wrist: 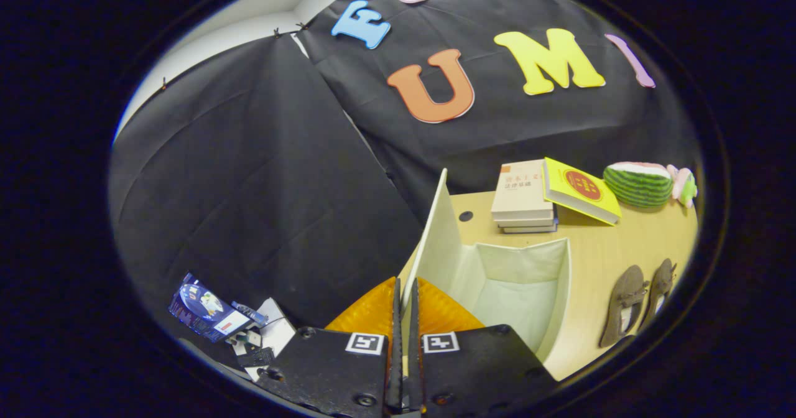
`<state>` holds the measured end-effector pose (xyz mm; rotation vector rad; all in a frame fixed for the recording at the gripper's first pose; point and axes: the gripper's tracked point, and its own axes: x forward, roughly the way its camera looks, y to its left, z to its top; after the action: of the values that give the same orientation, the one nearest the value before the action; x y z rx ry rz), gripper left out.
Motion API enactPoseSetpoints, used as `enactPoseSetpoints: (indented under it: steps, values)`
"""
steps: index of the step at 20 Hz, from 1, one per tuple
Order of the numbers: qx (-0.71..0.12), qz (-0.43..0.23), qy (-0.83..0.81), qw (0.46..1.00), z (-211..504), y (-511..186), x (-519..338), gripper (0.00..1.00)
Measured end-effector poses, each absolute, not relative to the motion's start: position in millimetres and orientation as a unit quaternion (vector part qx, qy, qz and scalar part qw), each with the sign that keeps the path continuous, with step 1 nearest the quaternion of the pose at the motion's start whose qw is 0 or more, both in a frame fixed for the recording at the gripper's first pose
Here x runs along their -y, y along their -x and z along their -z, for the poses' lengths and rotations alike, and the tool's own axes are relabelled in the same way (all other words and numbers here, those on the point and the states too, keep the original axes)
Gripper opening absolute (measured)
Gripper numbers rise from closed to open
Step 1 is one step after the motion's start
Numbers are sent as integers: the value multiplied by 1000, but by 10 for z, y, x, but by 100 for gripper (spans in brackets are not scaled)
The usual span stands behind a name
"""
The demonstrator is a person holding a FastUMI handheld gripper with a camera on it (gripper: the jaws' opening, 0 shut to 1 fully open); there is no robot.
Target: Open the storage box then place both shoes into the box .Put the left shoe in first, then the right shoe, with the right side of both shoes facing outward in a uniform manner.
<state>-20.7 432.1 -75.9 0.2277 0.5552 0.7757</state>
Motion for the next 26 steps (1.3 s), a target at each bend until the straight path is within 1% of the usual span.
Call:
enactPoseSetpoints:
  steps: [3, 4, 6, 7, 8, 11, 12, 13, 15, 16, 19, 26]
  values:
    - [-245, -395, -84, 882, 704, 296, -4582, 24]
    - [-240, -401, -81, 880, 690, 319, -4653, 39]
    - [-236, -404, -78, 880, 671, 352, -4716, 62]
    - [-232, -403, -75, 882, 673, 341, -4724, 70]
    - [-229, -400, -72, 885, 666, 327, -4702, 81]
    - [-217, -379, -68, 897, 632, 245, -4548, 87]
    - [-211, -372, -63, 902, 621, 219, -4479, 91]
    - [-205, -364, -58, 907, 607, 212, -4394, 93]
    - [-194, -349, -48, 915, 577, 191, -4203, 93]
    - [-189, -340, -43, 920, 551, 163, -4092, 96]
    - [-176, -302, -39, 936, 505, 67, -3724, 97]
    - [-185, -224, -38, 956, 551, -119, -2669, 98]
